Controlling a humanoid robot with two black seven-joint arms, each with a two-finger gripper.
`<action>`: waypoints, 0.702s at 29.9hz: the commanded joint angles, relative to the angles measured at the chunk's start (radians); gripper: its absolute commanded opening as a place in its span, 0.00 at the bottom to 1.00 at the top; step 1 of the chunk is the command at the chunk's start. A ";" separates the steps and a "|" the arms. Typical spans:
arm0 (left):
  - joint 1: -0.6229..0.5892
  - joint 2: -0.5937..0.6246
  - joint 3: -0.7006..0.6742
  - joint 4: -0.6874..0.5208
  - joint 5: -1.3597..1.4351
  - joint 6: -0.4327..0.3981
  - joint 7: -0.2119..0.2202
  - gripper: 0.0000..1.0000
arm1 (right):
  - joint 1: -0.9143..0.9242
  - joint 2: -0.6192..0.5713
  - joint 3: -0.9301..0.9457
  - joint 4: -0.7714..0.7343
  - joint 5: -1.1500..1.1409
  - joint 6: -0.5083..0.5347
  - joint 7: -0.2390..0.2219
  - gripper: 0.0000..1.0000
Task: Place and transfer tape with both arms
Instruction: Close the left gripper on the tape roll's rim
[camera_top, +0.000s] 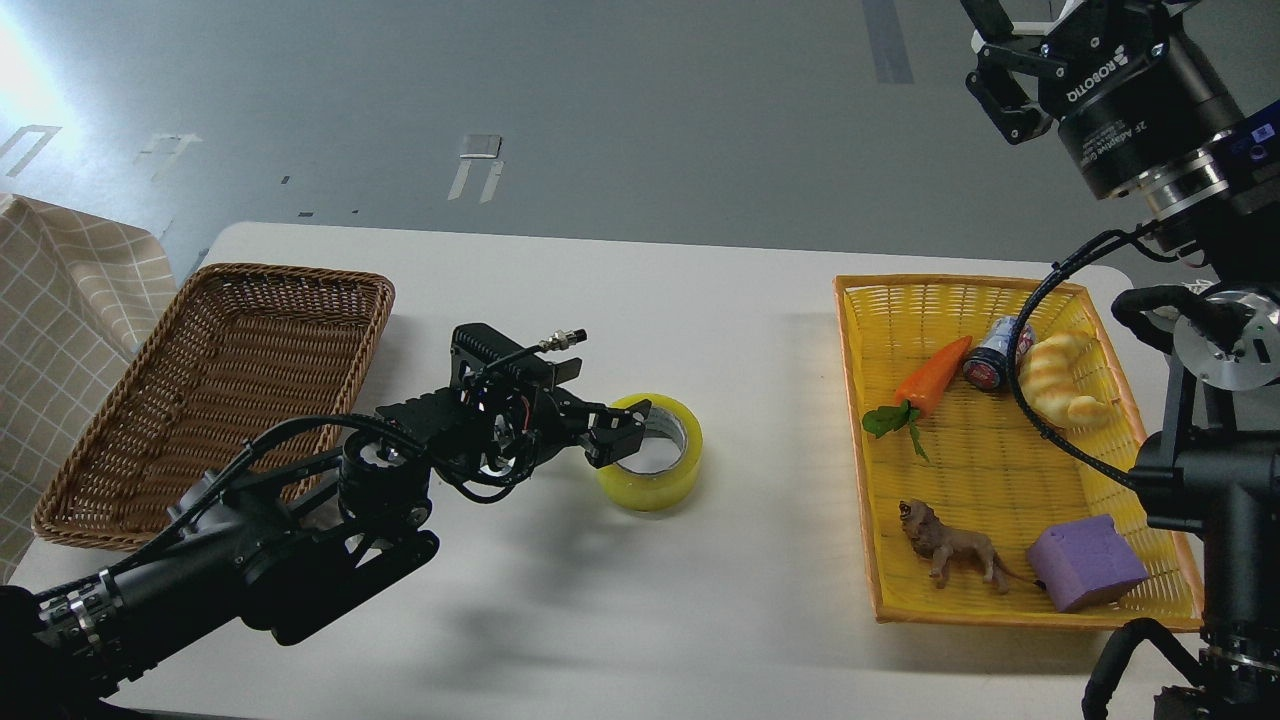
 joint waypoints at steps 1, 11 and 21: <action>0.001 0.001 0.002 0.007 0.000 0.000 0.000 0.97 | -0.008 0.000 0.000 0.001 0.000 0.000 0.000 0.99; 0.005 0.001 0.002 0.061 0.000 0.000 -0.005 0.97 | -0.008 0.000 -0.002 0.001 0.000 0.000 -0.002 0.99; 0.021 -0.005 0.002 0.049 0.000 0.000 -0.006 0.97 | -0.020 0.000 -0.002 0.001 -0.002 0.000 -0.002 0.99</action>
